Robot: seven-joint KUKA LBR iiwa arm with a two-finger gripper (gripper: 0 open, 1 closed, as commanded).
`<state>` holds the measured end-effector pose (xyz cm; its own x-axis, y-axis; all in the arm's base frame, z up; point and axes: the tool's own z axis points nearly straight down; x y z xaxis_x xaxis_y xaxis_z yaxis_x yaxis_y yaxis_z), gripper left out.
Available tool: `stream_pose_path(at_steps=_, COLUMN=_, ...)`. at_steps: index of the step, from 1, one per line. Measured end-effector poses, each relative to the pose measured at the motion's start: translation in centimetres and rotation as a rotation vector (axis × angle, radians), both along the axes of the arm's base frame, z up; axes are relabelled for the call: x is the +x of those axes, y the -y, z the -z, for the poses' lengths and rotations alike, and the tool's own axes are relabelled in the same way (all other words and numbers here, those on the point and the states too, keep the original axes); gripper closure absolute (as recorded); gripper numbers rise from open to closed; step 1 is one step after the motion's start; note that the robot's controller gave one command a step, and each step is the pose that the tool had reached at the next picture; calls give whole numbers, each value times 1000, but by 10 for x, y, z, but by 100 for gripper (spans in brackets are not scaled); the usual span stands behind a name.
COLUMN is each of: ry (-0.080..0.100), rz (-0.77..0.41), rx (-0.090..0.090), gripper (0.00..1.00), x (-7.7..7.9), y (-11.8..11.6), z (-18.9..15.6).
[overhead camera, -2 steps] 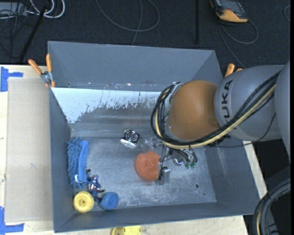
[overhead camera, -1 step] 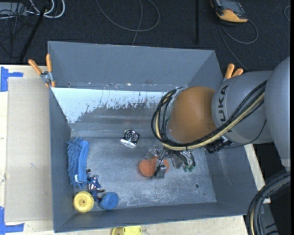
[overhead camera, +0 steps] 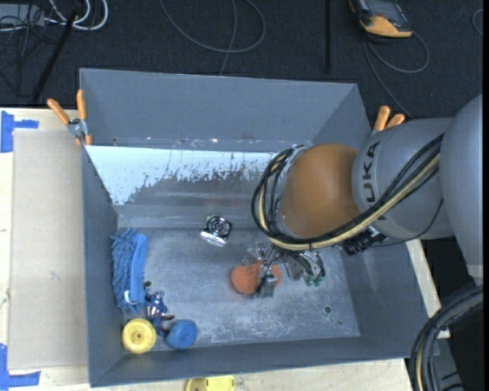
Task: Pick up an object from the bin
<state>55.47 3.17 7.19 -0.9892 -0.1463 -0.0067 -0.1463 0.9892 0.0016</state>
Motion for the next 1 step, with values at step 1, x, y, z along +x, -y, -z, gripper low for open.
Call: stream_pose_path(at_steps=1, ry=-5, rz=-35, rx=-2, gripper=100, x=-11, y=-7, z=-125)
